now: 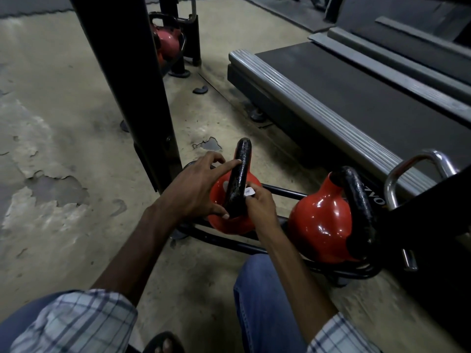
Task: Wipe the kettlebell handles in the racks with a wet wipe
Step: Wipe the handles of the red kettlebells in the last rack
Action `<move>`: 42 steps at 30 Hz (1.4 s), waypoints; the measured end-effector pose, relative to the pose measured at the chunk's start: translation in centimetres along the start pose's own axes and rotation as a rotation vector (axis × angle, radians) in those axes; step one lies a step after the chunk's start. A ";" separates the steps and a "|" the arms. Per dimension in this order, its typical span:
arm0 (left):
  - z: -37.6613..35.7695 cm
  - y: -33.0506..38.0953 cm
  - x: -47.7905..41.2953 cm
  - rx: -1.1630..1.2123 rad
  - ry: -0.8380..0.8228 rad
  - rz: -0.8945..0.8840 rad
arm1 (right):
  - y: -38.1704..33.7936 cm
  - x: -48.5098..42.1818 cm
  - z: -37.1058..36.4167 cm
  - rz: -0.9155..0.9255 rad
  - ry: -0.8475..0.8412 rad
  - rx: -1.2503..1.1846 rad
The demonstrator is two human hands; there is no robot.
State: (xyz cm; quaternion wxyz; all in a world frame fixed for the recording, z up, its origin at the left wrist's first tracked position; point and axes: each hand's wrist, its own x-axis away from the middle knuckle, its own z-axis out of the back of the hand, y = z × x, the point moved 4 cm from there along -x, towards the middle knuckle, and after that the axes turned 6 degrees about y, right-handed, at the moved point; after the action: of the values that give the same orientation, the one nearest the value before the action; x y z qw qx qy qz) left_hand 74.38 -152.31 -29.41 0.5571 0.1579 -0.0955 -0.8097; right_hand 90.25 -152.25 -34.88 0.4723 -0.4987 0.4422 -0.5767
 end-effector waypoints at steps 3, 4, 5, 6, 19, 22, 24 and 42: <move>0.0 -0.1 0.1 -0.002 -0.003 0.004 | 0.6 0.9 1.1 0.004 -0.041 -0.049; -0.1 -0.1 0.1 -0.002 -0.005 0.003 | 0.8 1.0 1.5 0.010 -0.067 -0.076; -0.1 -0.2 0.1 -0.001 -0.004 0.001 | 1.0 1.2 1.8 0.033 -0.093 -0.077; 0.0 -0.2 0.1 0.002 -0.001 0.000 | 1.2 1.4 2.1 0.073 -0.100 -0.040; -0.1 -0.1 0.1 0.000 0.018 -0.008 | -1.0 -4.1 0.9 -0.355 -0.526 0.037; -0.1 -0.1 0.0 -0.008 0.016 -0.006 | -1.4 -5.3 0.5 -0.529 -0.495 -0.117; 0.0 -0.1 0.0 -0.006 0.016 -0.007 | -1.9 -6.7 0.4 -0.616 -0.366 -0.248; 0.2 0.0 -0.1 0.004 0.007 -0.004 | -1.1 -9.9 -0.8 -0.204 0.458 -0.557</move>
State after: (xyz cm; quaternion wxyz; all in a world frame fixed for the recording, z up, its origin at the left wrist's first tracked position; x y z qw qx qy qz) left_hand 74.36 -152.26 -29.17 0.5556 0.1621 -0.0946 -0.8100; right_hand 89.86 -142.30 -35.46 0.1475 -0.5077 0.6243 -0.5751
